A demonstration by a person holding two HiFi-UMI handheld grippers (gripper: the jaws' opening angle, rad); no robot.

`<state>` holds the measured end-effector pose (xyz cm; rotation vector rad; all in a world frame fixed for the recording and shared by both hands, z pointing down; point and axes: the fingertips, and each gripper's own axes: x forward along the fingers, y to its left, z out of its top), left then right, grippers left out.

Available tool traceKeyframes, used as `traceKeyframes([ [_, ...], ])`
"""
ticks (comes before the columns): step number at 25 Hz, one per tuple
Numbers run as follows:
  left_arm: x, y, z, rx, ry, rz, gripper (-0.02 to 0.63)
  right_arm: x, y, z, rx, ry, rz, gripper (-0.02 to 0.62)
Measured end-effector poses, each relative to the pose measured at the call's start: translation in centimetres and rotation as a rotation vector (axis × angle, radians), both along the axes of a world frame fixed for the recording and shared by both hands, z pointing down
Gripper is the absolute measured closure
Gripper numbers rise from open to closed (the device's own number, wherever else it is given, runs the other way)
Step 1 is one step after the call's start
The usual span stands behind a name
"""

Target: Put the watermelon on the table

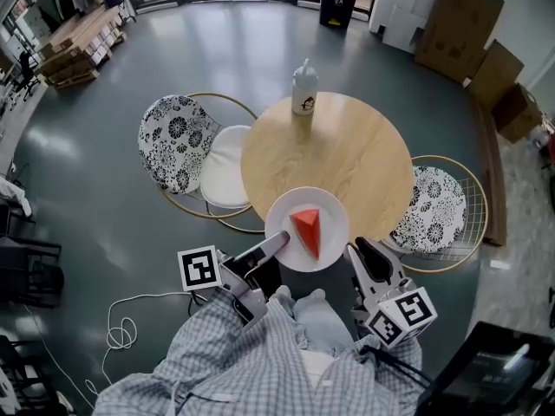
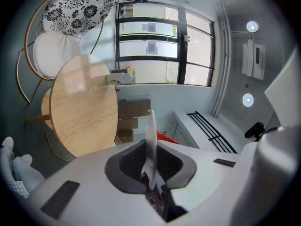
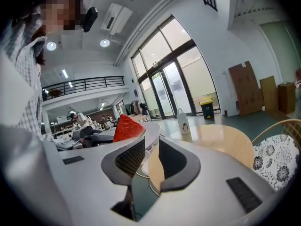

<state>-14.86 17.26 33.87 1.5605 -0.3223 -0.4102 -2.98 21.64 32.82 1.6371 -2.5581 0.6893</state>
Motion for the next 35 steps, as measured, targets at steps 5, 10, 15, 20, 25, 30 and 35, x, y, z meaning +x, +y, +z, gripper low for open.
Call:
traceKeyframes([
  [5,-0.4,-0.1,0.1,0.007,0.003,0.011,0.571,-0.4,0.2,0.4,-0.059,-0.179,0.053,0.522],
  [10,-0.4,-0.3,0.6,0.000,0.010,0.001,0.571,-0.7,0.2,1.1,-0.174,-0.492,0.102,0.522],
  [15,-0.3,-1.1,0.9,-0.013,0.027,-0.026,0.571,-1.1,-0.6,1.3,-0.224,-0.663,0.084,0.522],
  [20,0.9,-2.6,1.3,-0.008,0.011,-0.033,0.571,-0.5,-2.5,2.2,-0.259,-0.727,0.055,0.523],
  [25,3.0,-4.8,2.0,-0.022,0.019,-0.049,0.572,0.7,-5.4,2.8,-0.284,-0.741,0.029,0.531],
  [30,5.0,-7.6,2.6,-0.034,0.014,-0.056,0.571,2.9,-8.3,3.2,-0.288,-0.754,0.031,0.534],
  [35,7.3,-11.0,3.6,-0.040,0.004,-0.051,0.571,5.3,-11.7,4.1,-0.287,-0.754,0.082,0.535],
])
